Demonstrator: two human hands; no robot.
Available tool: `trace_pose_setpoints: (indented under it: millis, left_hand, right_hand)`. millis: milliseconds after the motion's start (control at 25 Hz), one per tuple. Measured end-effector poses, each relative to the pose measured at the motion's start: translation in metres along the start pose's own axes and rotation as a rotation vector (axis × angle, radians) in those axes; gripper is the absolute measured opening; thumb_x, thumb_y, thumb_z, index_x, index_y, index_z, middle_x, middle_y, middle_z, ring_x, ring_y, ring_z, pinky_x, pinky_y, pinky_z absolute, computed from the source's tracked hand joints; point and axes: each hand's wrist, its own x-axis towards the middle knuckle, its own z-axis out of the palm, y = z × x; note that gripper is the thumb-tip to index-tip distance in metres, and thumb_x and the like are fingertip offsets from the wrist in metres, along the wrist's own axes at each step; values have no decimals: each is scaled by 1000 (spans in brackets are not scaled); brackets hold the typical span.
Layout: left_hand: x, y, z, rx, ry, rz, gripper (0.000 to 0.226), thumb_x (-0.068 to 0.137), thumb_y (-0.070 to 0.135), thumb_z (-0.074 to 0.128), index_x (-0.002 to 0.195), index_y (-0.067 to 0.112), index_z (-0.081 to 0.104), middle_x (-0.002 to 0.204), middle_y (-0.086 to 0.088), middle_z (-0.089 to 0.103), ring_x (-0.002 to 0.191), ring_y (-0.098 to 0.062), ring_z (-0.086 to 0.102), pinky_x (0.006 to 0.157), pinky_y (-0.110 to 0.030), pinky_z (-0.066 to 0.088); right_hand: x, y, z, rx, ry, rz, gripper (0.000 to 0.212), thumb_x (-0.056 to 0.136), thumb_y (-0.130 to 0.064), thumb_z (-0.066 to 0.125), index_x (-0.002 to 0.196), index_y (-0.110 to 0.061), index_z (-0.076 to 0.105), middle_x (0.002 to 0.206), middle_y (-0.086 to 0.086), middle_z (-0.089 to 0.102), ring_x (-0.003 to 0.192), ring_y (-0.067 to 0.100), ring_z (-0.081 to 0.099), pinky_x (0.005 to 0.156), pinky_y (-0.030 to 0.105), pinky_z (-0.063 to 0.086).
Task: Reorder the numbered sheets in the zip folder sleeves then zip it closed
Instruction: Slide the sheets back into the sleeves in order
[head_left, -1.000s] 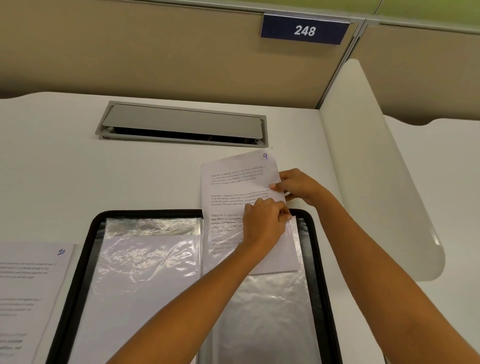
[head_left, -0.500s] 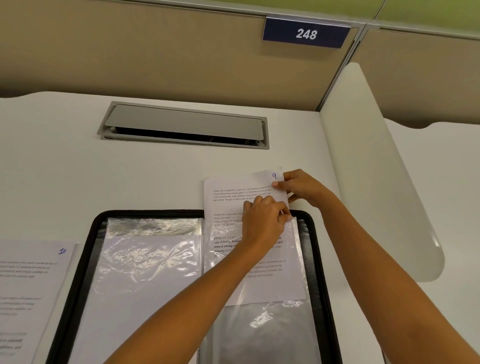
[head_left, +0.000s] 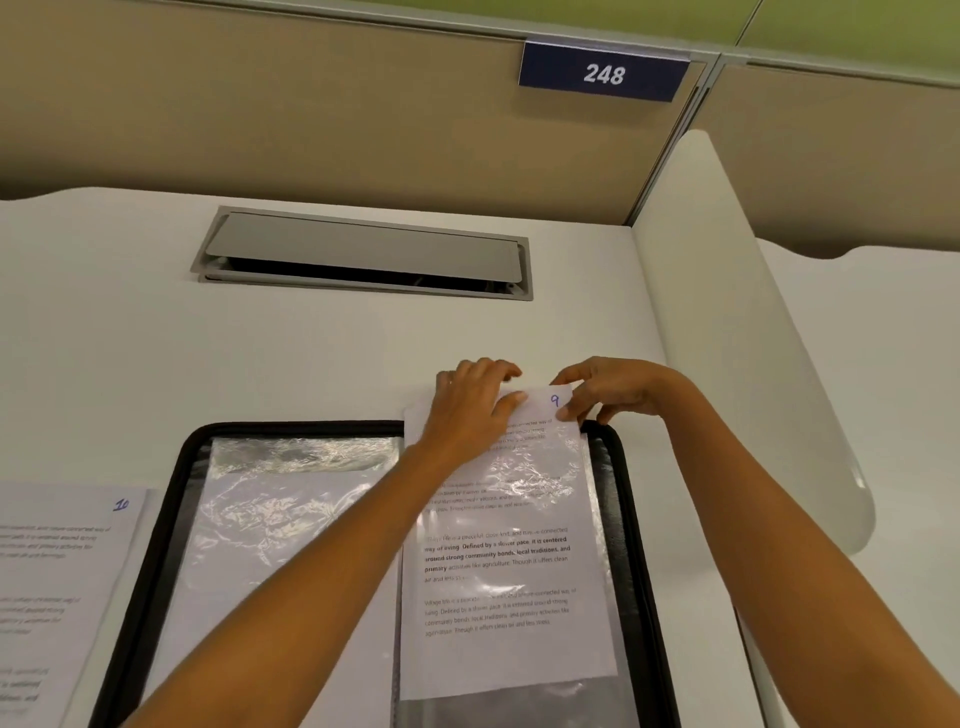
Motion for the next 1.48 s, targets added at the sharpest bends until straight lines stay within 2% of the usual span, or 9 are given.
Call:
trace_pose_setpoints:
  millis: [160,280,440,560,680,920,1040,1200,1480]
  left_hand:
    - [-5,-7,-13,-76,-298,5,38,86,50,64,116,28,56,108,7,66,96,-14,59,92,-33,42]
    - [-11,-6,-12,-99,-343,0,25,88,43,65,108,29,59,97,8,69,80,-9,60,76,-26,48]
    - [-18,-2,-16,-77,-331,47,23,97,41,52,104,24,66,66,16,55,58,-3,50,60,-23,37]
    - [-22,-2,-19,-78,-332,65,33,91,55,54,97,26,69,73,13,61,67,-5,56,63,-25,44]
    - [-24,-2,-20,-65,-382,74,28,87,50,63,97,25,71,90,12,63,81,-8,58,70,-25,45]
    - [-24,3,-18,-128,-442,-13,27,95,44,53,89,25,71,73,3,68,62,-10,59,65,-28,45]
    - [-27,7,-19,-147,-438,-38,34,95,49,50,98,20,67,77,6,65,71,-12,59,69,-31,46]
    - [-31,7,-20,-209,-308,-50,24,91,46,58,91,22,64,80,8,69,70,-9,59,72,-31,49]
    - [-39,11,-13,-180,-438,-96,25,97,37,50,101,15,62,68,10,53,66,-10,48,68,-29,38]
  right_hand:
    - [-8,3,2,23,36,-21,31,88,-19,69,117,-17,60,101,6,71,89,16,66,75,29,49]
    - [-14,4,10,28,46,-14,28,91,-31,66,115,-17,61,102,5,71,91,16,66,72,27,47]
    - [-25,7,17,-48,39,-13,37,82,-39,74,111,-22,61,100,2,71,91,15,66,72,27,46]
    - [-30,7,21,-174,22,3,42,77,-30,80,112,-22,57,93,2,68,83,14,59,70,25,44]
    - [-30,4,21,-203,61,-36,29,77,-21,80,99,-22,60,86,3,66,76,13,55,63,21,41]
    - [-36,0,25,-226,178,-125,7,82,-13,72,78,-18,71,73,-6,65,69,5,53,61,16,37]
    - [-37,2,27,-198,209,-146,6,83,-14,71,79,-17,70,77,-2,65,71,9,53,63,19,39]
    - [-41,6,29,-171,231,-150,2,86,-14,68,86,-13,70,84,5,67,74,13,54,64,22,43]
    - [-47,11,40,-60,275,-170,3,88,-12,65,85,-14,65,85,6,70,75,14,60,67,26,48]
